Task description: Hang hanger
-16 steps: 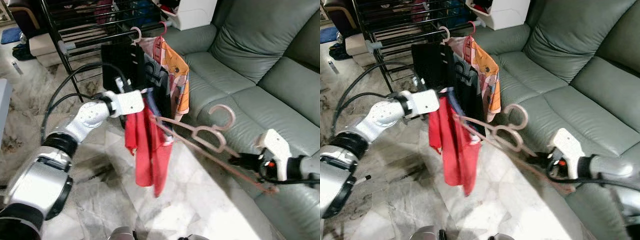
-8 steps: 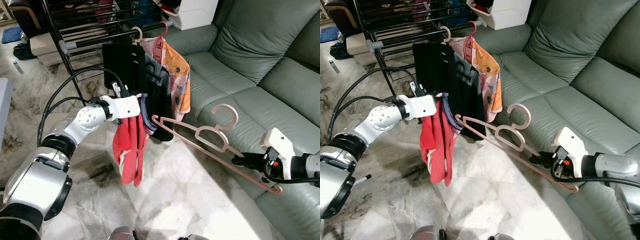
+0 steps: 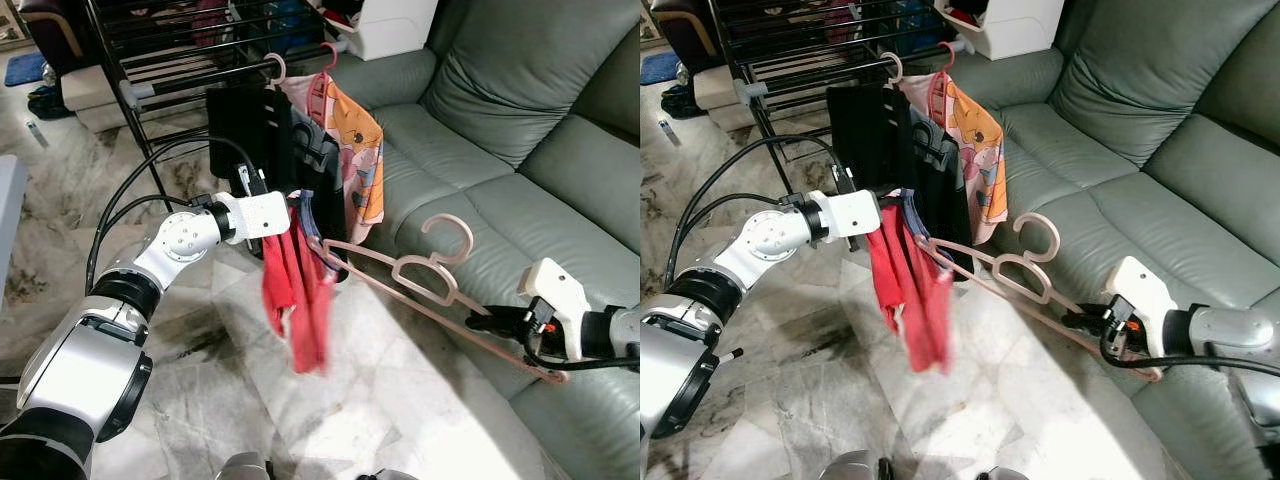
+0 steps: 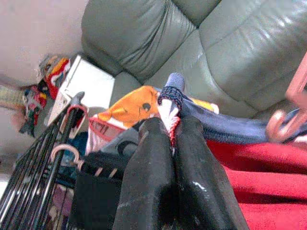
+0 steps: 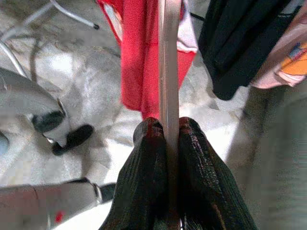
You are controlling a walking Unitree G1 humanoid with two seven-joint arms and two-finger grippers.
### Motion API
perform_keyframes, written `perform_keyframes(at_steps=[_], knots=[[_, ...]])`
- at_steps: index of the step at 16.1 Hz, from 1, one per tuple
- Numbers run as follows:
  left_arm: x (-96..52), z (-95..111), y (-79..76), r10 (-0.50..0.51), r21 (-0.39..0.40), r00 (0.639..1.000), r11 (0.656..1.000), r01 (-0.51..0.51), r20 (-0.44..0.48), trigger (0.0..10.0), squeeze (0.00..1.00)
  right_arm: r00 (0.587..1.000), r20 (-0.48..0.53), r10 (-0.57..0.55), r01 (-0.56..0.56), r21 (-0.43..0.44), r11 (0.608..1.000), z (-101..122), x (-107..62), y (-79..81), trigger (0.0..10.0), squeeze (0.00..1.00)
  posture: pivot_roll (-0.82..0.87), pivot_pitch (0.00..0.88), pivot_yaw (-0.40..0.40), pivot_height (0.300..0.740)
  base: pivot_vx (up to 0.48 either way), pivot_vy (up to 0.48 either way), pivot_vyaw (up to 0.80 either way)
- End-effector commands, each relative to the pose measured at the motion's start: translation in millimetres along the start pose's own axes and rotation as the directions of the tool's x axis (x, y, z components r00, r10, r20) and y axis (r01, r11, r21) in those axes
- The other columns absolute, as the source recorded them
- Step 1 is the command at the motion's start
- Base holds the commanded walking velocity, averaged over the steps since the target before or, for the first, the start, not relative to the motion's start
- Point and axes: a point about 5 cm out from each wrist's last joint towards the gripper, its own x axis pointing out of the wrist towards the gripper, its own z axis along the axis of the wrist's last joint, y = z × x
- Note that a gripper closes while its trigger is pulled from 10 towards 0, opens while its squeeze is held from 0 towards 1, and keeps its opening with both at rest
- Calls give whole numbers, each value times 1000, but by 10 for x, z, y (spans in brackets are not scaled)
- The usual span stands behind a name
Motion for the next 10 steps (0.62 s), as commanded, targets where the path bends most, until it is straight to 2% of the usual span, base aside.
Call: perform_keyframes(at_steps=[1, 4, 10], knots=[[-39, -47, 36, 11, 4, 1000, 1000, -10, -26, 10000, 0, 1000, -2, -26, 26, -53, 998, 80, -66, -40, 10000, 0, -60, 0, 19, 740, 0, 0, 0], [-26, -25, 25, 7, -5, 1000, 1000, -7, -12, 10000, 0, 999, -23, -34, 33, -59, 998, 16, -61, -36, 10000, 0, -61, 0, 18, 740, 0, 0, 0], [13, 96, 35, 1, -8, 997, 1000, -1, 71, 10000, 0, 998, 4, -70, 70, -67, 995, 6, 52, -80, 10000, 0, -53, 0, 16, 740, 0, 0, 0]])
